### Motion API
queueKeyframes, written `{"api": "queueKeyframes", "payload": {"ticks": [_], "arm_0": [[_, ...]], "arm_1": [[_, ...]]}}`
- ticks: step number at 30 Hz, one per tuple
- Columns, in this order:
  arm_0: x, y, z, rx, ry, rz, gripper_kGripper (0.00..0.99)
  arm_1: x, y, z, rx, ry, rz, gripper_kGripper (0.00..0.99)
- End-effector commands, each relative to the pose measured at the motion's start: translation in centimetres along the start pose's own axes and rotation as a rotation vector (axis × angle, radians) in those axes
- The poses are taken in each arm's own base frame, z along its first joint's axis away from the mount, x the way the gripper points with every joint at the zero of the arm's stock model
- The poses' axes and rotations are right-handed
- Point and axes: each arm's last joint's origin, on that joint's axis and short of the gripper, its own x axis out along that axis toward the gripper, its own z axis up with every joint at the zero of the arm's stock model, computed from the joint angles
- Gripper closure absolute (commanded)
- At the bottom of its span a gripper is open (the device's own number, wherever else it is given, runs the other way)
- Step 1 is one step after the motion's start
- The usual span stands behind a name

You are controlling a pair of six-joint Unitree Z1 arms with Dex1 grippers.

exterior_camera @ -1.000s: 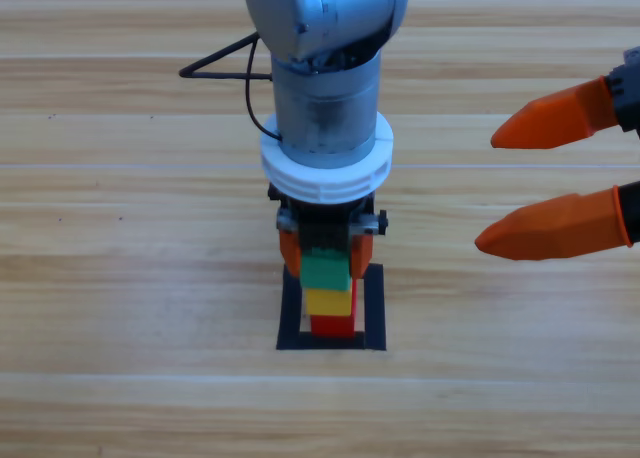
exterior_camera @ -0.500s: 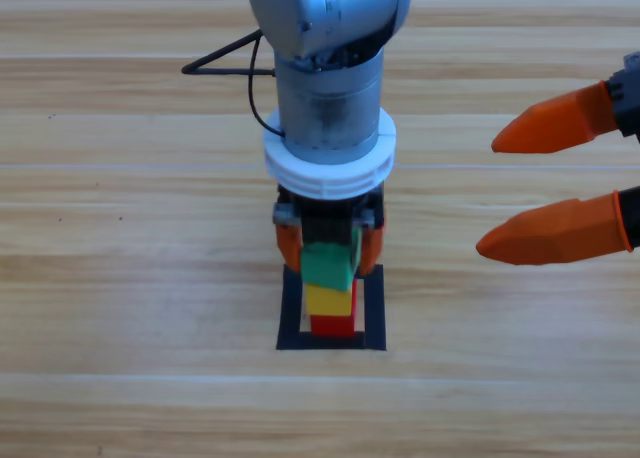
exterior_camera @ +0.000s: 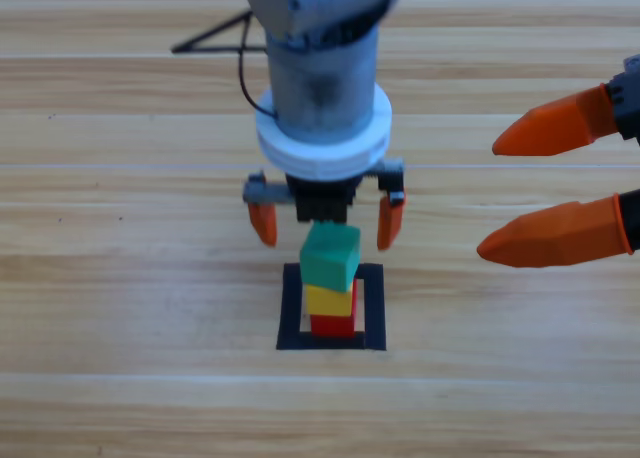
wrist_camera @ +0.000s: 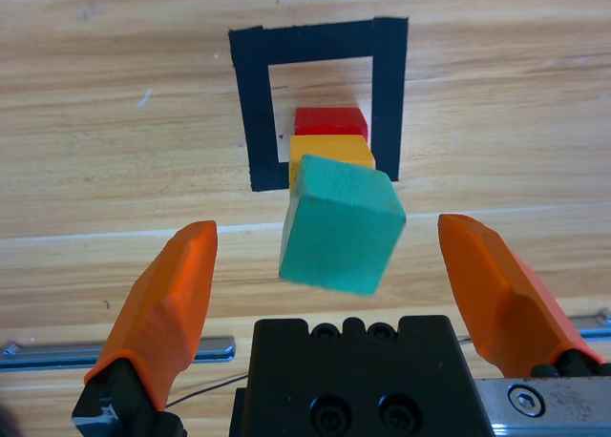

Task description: Stack the blocks in the rectangular block: red at the bottom, yellow in the middle, green on top

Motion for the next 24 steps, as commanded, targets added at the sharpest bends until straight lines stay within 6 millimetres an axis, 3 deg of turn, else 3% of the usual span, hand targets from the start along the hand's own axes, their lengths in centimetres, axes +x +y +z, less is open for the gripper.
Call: {"api": "queueKeyframes", "payload": {"ticks": [1,5,8,12,14,16,18,21,24], "arm_0": [[-7.3,2.4,-1.8,0.011,-0.141,-0.102,0.0],[-10.9,4.9,-2.4,-0.008,-0.206,-0.14,0.0],[-11.2,6.6,-2.9,-0.013,-0.205,-0.115,0.0],[-13.1,11.4,-6.4,-0.01,-0.248,-0.167,0.0],[-14.0,13.8,-8.6,0.065,-0.302,-0.274,0.0],[-14.4,15.0,-10.7,0.157,-0.37,-0.374,0.0],[-15.0,15.5,-12.3,0.239,-0.411,-0.414,0.0],[-15.7,14.5,-14.1,0.378,-0.454,-0.457,0.0],[-14.3,13.0,-15.2,0.453,-0.442,-0.445,0.0]], "arm_1": [[-0.3,0.9,-0.6,-0.024,-0.002,0.008,0.005],[-0.3,0.9,-0.7,-0.024,-0.001,0.008,0.005],[-0.3,0.9,-0.7,-0.024,-0.001,0.008,0.005],[-0.3,0.9,-0.7,-0.023,0.0,0.008,0.005],[-0.2,0.9,-0.8,-0.022,0.002,0.009,0.005],[-0.2,0.9,-0.8,-0.021,0.003,0.009,0.005],[-0.1,0.8,-0.8,-0.019,0.007,0.01,0.005],[-0.1,0.8,-0.8,-0.02,0.005,0.01,0.005],[-0.1,0.8,-0.8,-0.02,0.005,0.01,0.005]]}}
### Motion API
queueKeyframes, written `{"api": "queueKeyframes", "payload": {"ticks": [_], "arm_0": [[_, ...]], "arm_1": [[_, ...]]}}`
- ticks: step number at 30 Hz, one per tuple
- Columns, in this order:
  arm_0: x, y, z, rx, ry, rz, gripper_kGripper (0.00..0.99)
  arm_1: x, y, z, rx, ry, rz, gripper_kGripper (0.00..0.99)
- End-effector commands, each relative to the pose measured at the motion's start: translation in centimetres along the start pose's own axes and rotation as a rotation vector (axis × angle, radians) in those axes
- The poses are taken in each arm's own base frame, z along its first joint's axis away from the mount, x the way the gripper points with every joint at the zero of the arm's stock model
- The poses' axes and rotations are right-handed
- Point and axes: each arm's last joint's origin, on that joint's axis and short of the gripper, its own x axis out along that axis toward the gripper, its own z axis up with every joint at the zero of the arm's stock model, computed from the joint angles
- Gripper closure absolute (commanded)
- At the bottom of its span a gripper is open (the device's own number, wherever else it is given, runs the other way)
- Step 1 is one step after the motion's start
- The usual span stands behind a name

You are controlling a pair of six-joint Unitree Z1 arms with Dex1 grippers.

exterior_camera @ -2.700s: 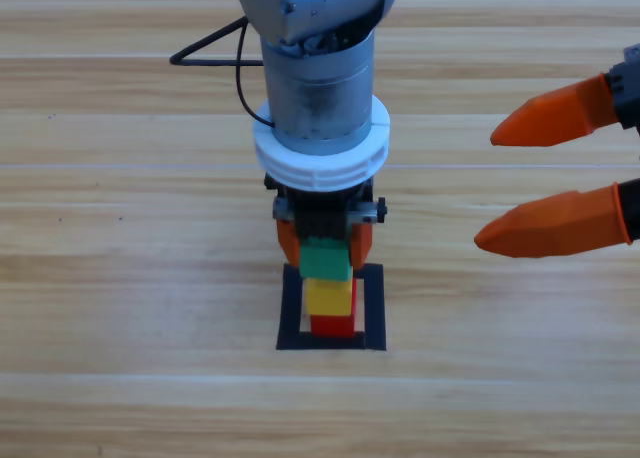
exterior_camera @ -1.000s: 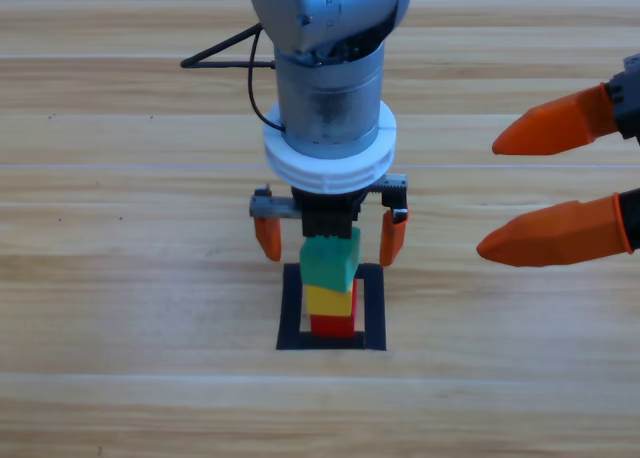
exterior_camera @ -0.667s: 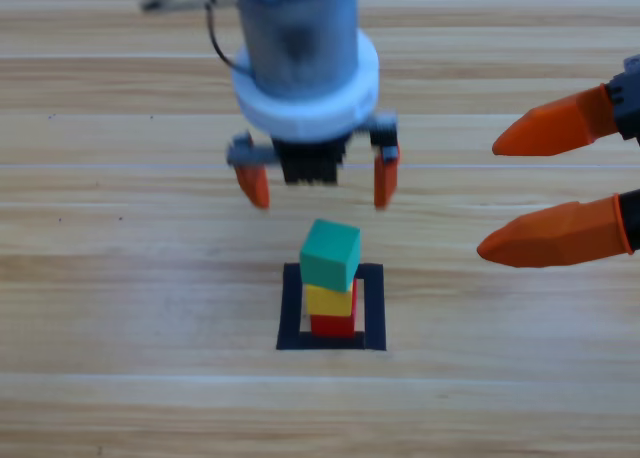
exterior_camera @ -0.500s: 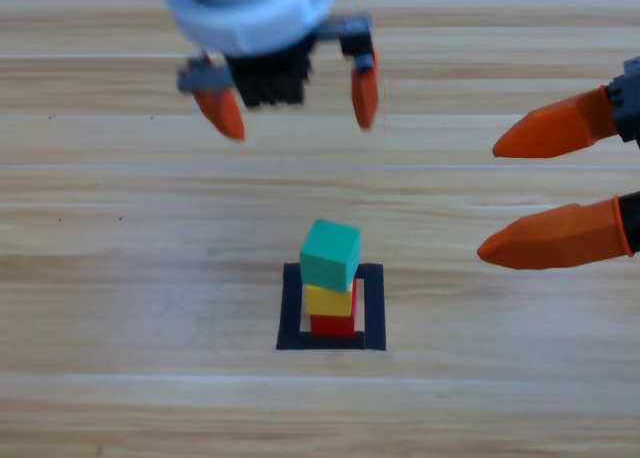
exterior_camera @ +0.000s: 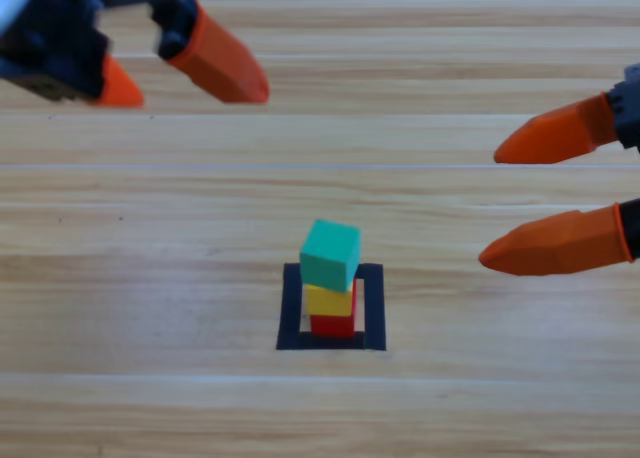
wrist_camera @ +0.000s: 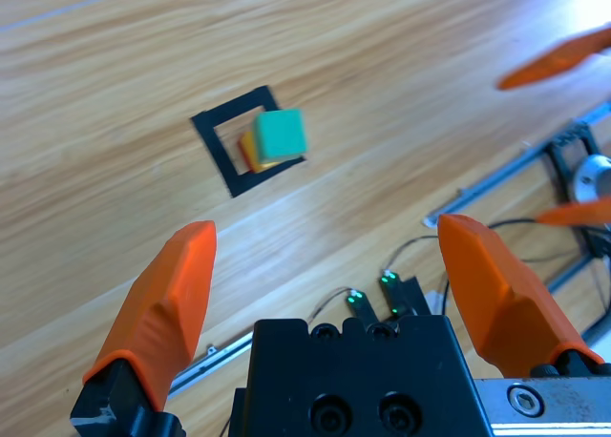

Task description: Stack the blocks in the rectangular block: red at the bottom, yellow in the middle, green on top

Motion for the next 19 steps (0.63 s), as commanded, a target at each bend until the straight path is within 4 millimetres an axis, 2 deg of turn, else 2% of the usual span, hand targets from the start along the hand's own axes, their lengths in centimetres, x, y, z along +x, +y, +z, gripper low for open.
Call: {"api": "queueKeyframes", "payload": {"ticks": [1,3,6,19], "arm_0": [[1.3,-3.2,-3.5,0.184,0.042,-0.072,0.0],[2.8,-4.1,-4.2,0.208,0.076,-0.056,0.0],[3.7,-4.4,-4.9,0.21,0.094,-0.039,0.0],[3.3,-3.8,-5.1,0.182,0.077,-0.021,0.0]], "arm_1": [[-0.2,0.8,-0.5,-0.025,-0.003,0.007,0.005],[-0.2,0.8,-0.5,-0.025,-0.003,0.007,0.005],[-0.2,0.8,-0.5,-0.025,-0.003,0.007,0.005],[-0.1,0.7,-0.5,-0.023,0.0,0.006,0.005]]}}
